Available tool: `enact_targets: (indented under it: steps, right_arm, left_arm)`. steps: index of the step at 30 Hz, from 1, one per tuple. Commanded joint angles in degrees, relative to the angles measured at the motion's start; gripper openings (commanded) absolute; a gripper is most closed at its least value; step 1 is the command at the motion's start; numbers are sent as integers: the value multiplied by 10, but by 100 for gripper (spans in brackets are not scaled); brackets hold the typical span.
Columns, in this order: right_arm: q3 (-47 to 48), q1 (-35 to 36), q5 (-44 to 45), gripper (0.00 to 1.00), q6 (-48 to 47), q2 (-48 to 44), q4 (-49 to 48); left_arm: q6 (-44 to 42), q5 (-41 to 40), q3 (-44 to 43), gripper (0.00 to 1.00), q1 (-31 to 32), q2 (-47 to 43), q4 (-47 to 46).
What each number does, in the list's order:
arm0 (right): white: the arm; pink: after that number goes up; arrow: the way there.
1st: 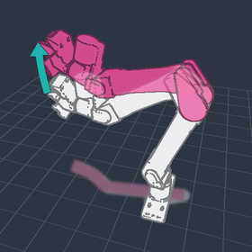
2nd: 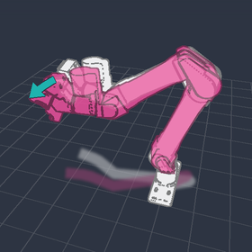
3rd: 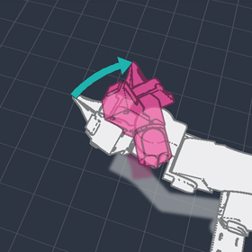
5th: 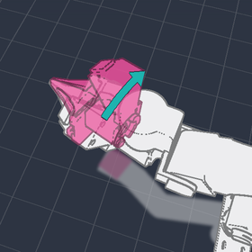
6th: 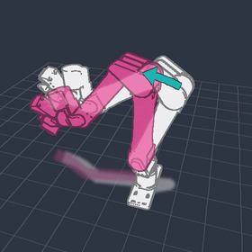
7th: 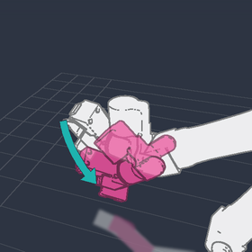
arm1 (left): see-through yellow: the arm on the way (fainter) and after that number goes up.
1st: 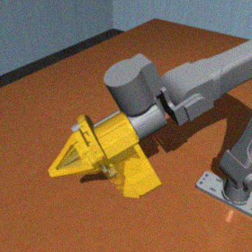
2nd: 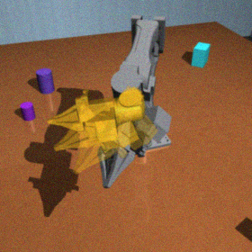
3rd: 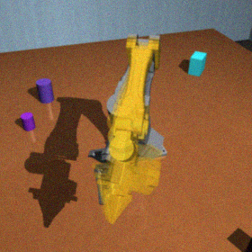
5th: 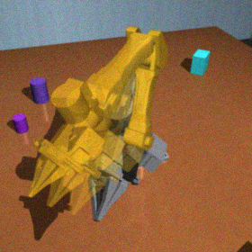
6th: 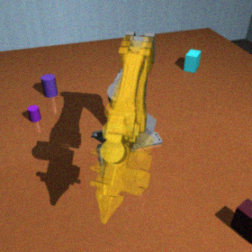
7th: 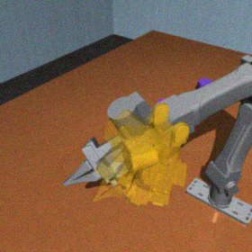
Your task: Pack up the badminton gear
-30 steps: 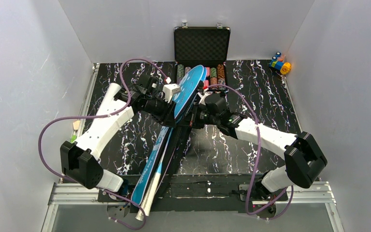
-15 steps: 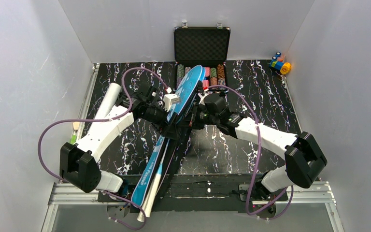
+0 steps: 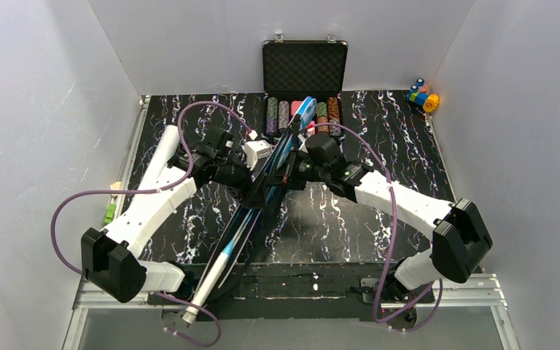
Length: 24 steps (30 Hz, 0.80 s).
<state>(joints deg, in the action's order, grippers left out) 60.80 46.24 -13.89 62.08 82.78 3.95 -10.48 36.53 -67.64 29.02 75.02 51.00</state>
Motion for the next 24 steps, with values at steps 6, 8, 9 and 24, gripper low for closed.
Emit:
enact_targets:
  steps: [6, 8, 9, 24]
  right_arm:
    - [69, 4, -12, 1, 25, -4, -14]
    - [66, 4, -14, 1, 26, -2, -15]
    - [63, 4, -14, 1, 27, -2, -16]
    - [32, -18, 13, 40, 7, -45, 15]
  left_arm:
    - [-7, -18, 18, 66, 52, -18, -3]
    - [-10, -29, 21, 61, 56, -13, -5]
    - [-12, -37, 23, 57, 58, -11, -6]
    - [-10, -99, 12, 0, 70, 8, -19]
